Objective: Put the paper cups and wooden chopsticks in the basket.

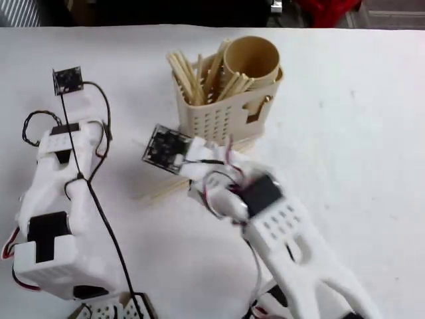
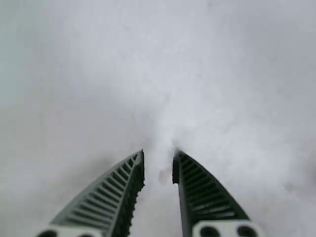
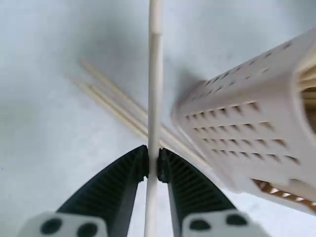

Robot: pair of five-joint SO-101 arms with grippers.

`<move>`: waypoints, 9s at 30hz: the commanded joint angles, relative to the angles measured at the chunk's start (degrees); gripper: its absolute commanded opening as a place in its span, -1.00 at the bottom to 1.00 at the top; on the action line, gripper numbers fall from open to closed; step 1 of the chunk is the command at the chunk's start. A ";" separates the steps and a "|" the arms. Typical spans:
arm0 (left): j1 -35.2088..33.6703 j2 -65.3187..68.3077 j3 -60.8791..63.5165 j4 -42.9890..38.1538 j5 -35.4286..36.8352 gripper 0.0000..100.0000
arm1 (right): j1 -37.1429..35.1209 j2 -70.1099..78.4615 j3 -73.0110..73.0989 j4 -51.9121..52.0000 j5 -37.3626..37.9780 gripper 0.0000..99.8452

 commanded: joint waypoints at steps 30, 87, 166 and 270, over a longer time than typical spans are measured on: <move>-0.22 -0.40 -0.70 -0.97 0.53 -0.76 | 9.80 35.03 -61.27 -22.46 -20.75 -0.97; 4.09 -0.92 -13.10 23.38 -12.31 -0.76 | 28.88 -18.86 11.78 4.70 -12.22 -0.97; 28.44 30.37 -92.13 59.78 1.41 -0.44 | 47.60 -42.33 61.54 -6.20 4.75 -0.97; 27.91 -30.37 11.87 21.63 -30.51 -0.66 | 47.52 -42.33 61.71 -6.29 5.19 -0.97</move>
